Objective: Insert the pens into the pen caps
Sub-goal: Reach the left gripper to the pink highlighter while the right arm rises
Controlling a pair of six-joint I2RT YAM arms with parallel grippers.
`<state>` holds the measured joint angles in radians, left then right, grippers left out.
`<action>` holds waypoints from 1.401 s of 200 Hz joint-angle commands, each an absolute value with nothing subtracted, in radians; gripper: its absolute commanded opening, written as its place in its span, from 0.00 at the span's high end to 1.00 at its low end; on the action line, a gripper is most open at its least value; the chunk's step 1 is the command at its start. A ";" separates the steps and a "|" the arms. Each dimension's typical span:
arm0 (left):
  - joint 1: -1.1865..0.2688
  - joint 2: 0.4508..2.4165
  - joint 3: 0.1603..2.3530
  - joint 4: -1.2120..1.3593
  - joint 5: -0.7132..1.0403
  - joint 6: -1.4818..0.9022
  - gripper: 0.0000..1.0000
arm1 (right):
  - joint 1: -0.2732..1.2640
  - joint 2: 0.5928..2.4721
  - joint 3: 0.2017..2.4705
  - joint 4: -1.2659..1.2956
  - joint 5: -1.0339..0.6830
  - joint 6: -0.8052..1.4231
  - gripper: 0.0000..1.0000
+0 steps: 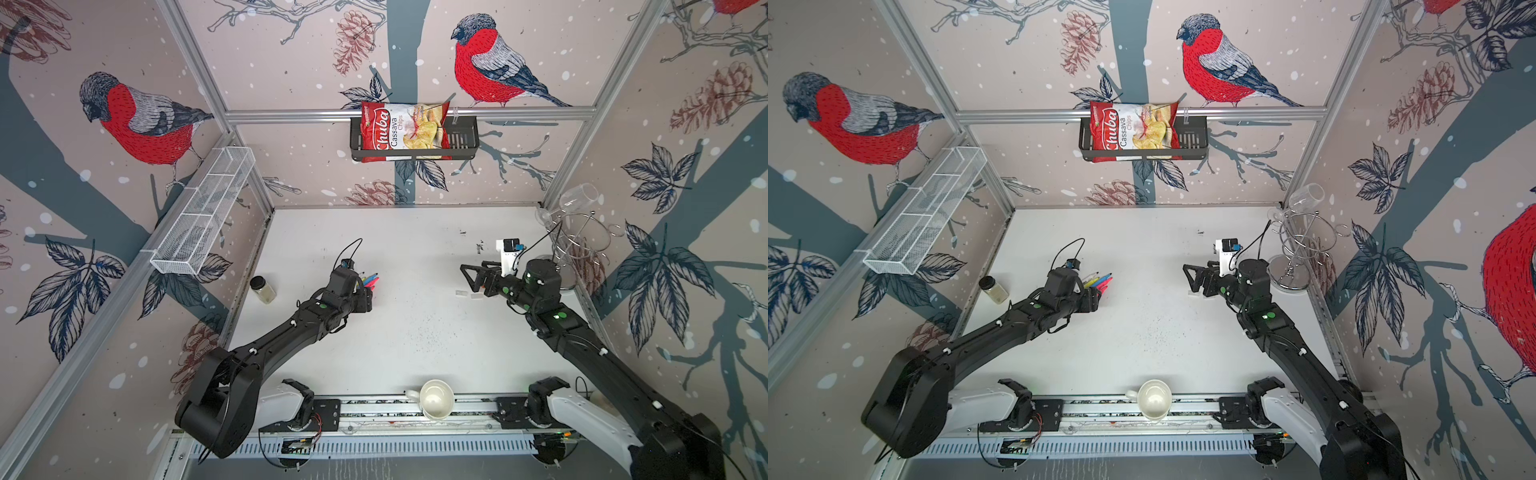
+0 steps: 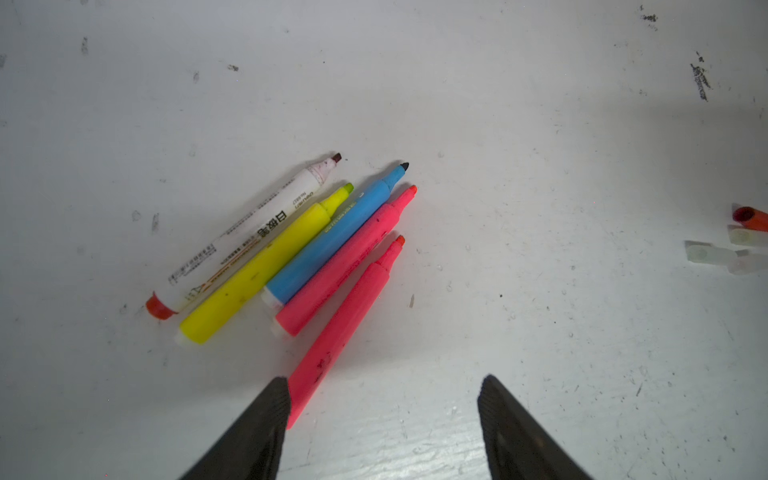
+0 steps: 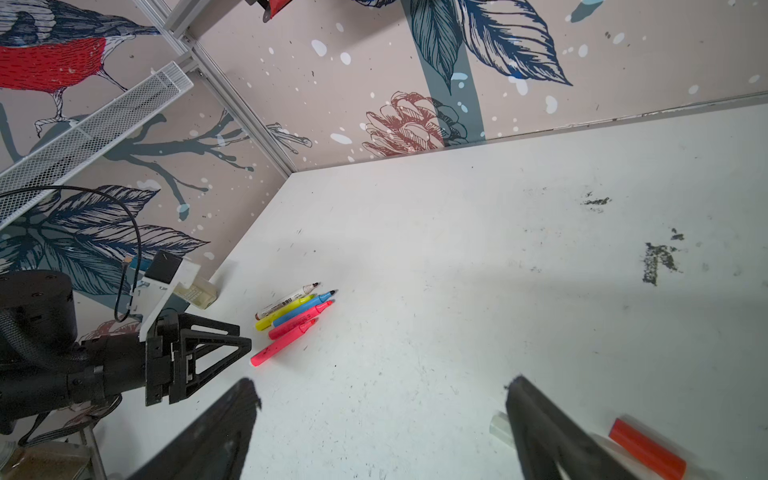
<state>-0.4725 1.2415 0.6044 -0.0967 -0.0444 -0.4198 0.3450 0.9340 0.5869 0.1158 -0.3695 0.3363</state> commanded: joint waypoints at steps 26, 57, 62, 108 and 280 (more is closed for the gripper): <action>-0.472 1.246 0.574 -0.112 -0.041 -0.433 0.29 | 0.371 0.925 0.573 0.135 -0.399 0.340 0.10; -0.472 1.272 0.567 -0.089 -0.035 -0.434 0.31 | 0.401 0.939 0.570 0.161 -0.382 0.346 0.11; -0.472 1.278 0.565 -0.087 -0.037 -0.435 0.31 | 0.403 0.944 0.574 0.159 -0.381 0.344 0.11; -0.475 1.339 0.569 -0.048 -0.036 -0.427 0.35 | 0.427 0.948 0.579 0.141 -0.368 0.342 0.13; -0.479 1.464 0.669 -0.119 -0.114 -0.414 0.41 | 0.437 0.911 0.575 0.131 -0.367 0.343 0.14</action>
